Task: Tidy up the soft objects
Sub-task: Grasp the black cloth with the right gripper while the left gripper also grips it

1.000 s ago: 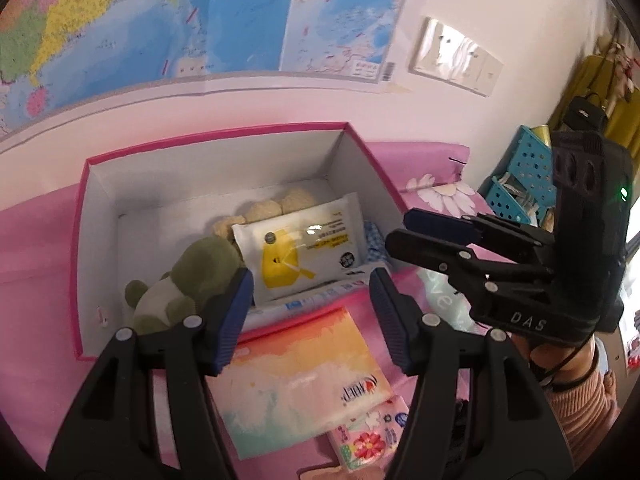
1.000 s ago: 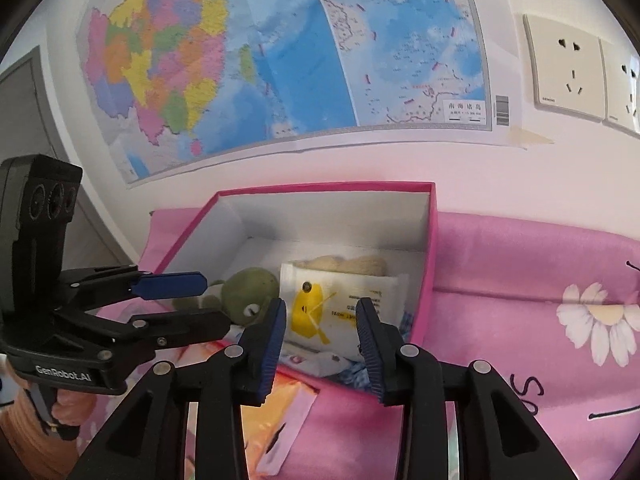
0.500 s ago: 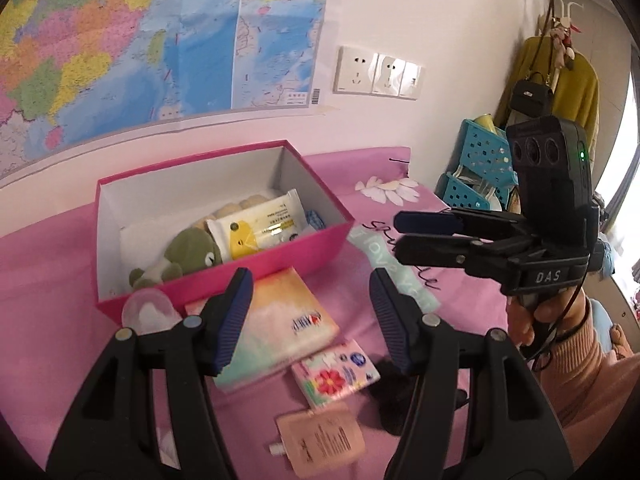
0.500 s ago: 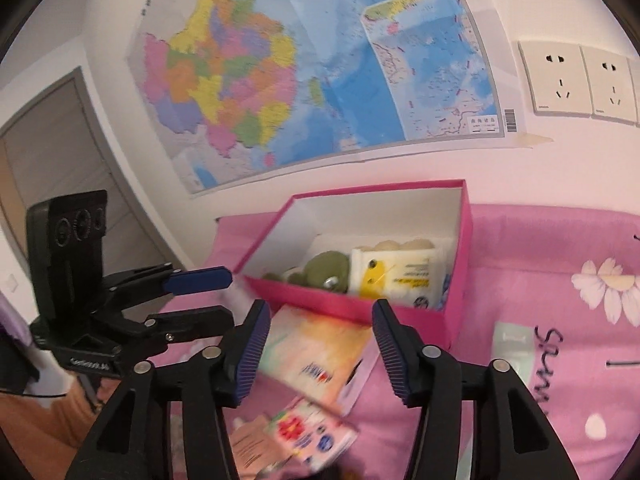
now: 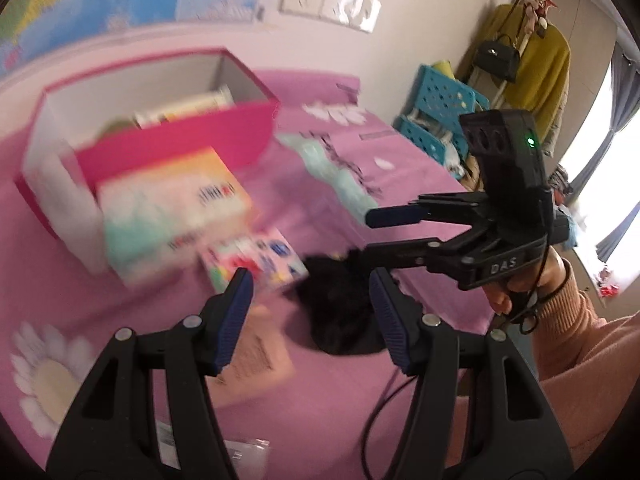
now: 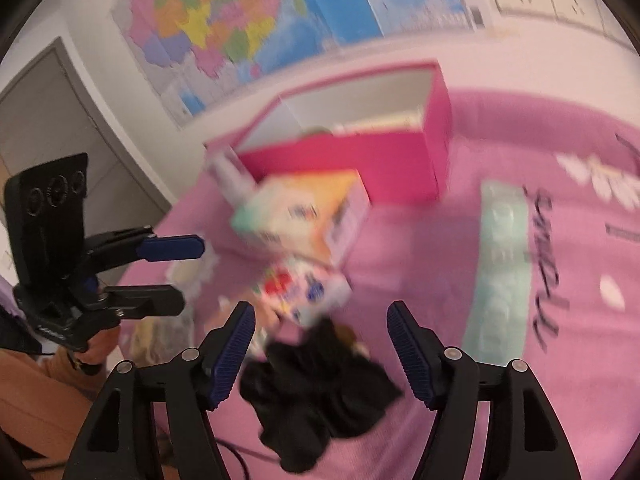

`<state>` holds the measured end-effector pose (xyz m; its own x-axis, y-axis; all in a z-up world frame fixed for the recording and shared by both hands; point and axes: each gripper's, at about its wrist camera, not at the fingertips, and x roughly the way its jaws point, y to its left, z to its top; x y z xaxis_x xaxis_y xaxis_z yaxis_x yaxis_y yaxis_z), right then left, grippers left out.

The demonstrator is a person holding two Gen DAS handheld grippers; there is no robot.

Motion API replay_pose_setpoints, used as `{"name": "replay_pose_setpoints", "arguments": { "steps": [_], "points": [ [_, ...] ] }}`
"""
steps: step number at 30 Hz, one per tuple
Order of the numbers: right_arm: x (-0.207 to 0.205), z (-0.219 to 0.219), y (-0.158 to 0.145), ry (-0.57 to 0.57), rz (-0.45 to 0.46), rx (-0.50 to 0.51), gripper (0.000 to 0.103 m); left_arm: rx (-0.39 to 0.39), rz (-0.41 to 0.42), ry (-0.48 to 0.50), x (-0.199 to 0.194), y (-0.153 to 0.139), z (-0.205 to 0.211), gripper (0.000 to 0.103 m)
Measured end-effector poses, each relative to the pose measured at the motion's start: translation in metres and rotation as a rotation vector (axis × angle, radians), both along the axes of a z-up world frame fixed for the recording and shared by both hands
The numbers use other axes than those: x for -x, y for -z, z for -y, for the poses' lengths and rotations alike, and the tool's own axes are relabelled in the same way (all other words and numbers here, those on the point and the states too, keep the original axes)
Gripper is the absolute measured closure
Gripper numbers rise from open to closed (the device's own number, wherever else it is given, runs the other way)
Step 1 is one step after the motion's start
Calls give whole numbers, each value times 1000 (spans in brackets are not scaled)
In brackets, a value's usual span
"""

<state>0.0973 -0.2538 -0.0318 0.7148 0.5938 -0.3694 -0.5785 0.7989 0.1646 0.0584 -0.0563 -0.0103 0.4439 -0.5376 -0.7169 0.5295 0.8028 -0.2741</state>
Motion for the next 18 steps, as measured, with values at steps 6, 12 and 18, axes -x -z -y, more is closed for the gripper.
{"name": "replay_pose_setpoints", "arguments": {
  "steps": [6, 12, 18],
  "points": [
    [-5, 8, 29, 21, -77, -9, 32, -18, -73, 38, 6, 28, 21, 41],
    [-5, 5, 42, 3, -94, -24, 32, -37, -126, 52, 2, 48, 36, 41],
    [-3, 3, 48, -14, -97, -29, 33, -41, -157, 53, 0, 59, 43, 47]
  ]
}}
